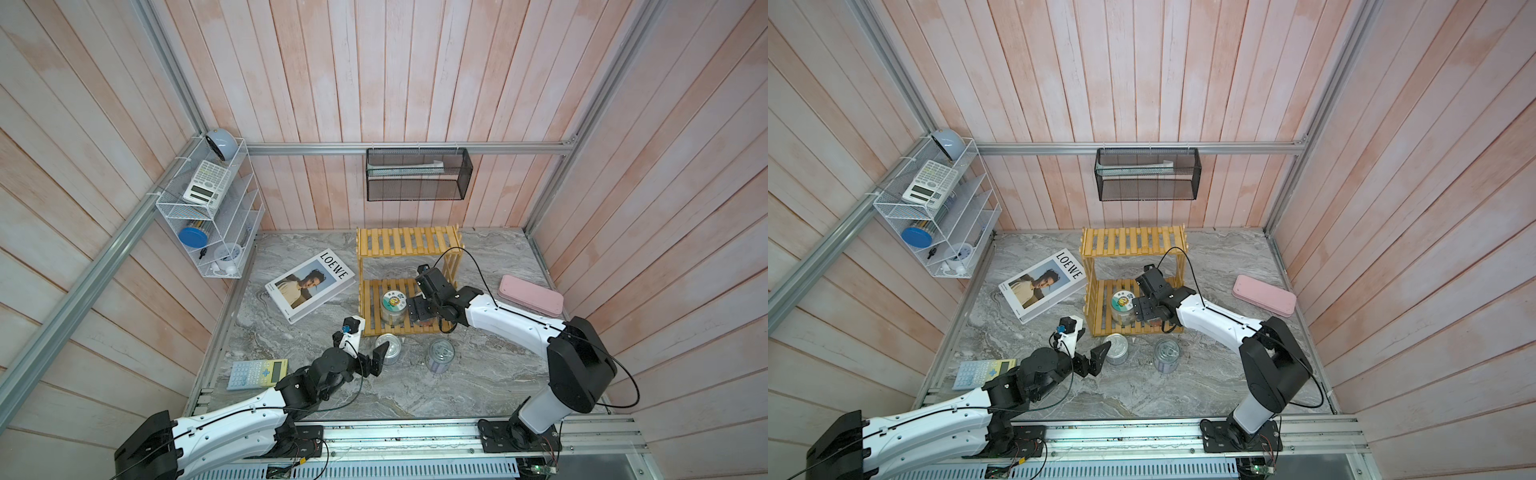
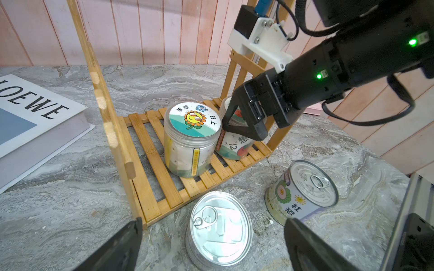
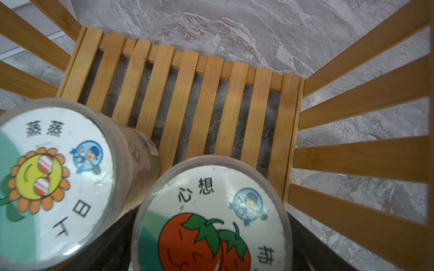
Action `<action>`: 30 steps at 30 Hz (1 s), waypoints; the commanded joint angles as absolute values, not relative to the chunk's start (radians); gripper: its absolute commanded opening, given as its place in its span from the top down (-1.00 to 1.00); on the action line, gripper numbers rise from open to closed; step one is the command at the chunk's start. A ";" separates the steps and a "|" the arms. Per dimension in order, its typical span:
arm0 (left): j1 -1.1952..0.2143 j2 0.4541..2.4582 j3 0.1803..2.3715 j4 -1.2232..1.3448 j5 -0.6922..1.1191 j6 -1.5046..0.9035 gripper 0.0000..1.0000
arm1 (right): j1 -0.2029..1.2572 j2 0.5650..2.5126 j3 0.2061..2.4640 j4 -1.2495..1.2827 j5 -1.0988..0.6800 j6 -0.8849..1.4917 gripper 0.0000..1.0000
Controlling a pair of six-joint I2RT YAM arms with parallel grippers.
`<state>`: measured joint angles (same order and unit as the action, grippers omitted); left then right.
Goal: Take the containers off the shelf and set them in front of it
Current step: 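Pick up a container from the shelf.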
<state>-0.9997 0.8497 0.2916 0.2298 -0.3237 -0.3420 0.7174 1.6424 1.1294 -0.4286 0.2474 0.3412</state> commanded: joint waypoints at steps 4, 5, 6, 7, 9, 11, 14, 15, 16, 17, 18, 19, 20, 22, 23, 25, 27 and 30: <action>-0.996 0.846 0.321 0.218 -0.314 -0.341 -1.00 | 0.714 1.714 1.199 -0.568 0.282 0.353 -0.91; -0.996 0.845 0.321 0.216 -0.315 -0.341 -1.00 | 0.716 1.705 1.189 -0.553 0.284 0.355 -0.87; -0.996 0.844 0.323 0.215 -0.316 -0.339 -1.00 | 0.716 1.697 1.178 -0.540 0.285 0.361 -0.83; -0.996 0.843 0.325 0.212 -0.317 -0.338 -1.00 | 0.715 1.689 1.170 -0.530 0.285 0.363 -0.77; -0.996 0.839 0.323 0.209 -0.318 -0.337 -1.00 | 0.717 1.682 1.167 -0.528 0.290 0.366 -0.68; -0.996 0.838 0.324 0.209 -0.322 -0.337 -1.00 | 0.717 1.672 1.160 -0.519 0.293 0.364 -0.59; -0.996 0.839 0.324 0.208 -0.322 -0.334 -1.00 | 0.718 1.655 1.151 -0.511 0.293 0.363 -0.47; -0.996 0.841 0.326 0.206 -0.322 -0.333 -1.00 | 0.720 1.650 1.152 -0.510 0.292 0.362 -0.45; -0.996 0.844 0.325 0.206 -0.323 -0.332 -1.00 | 0.721 1.644 1.152 -0.511 0.293 0.361 -0.44; -0.996 0.844 0.327 0.207 -0.323 -0.333 -0.99 | 0.726 1.638 1.152 -0.511 0.297 0.359 -0.43; -0.996 0.846 0.330 0.206 -0.324 -0.331 -1.00 | 0.728 1.630 1.154 -0.512 0.300 0.359 -0.41; -0.996 0.849 0.333 0.206 -0.325 -0.327 -1.00 | 0.731 1.618 1.153 -0.511 0.303 0.355 -0.39; -0.996 0.851 0.335 0.206 -0.324 -0.327 -1.00 | 0.737 1.606 1.153 -0.510 0.307 0.354 -0.38; -0.996 0.859 0.343 0.203 -0.327 -0.323 -1.00 | 0.742 1.577 1.155 -0.512 0.306 0.350 -0.36; -0.996 0.863 0.346 0.201 -0.327 -0.321 -1.00 | 0.742 1.566 1.157 -0.516 0.298 0.350 -0.36; -0.996 0.873 0.353 0.199 -0.328 -0.319 -0.99 | 0.748 1.532 1.162 -0.524 0.294 0.351 -0.35; -0.996 0.882 0.360 0.198 -0.328 -0.315 -0.99 | 0.754 1.498 1.167 -0.542 0.293 0.348 -0.35; -0.996 0.894 0.372 0.198 -0.331 -0.310 -1.00 | 0.770 1.436 1.167 -0.582 0.290 0.354 -0.33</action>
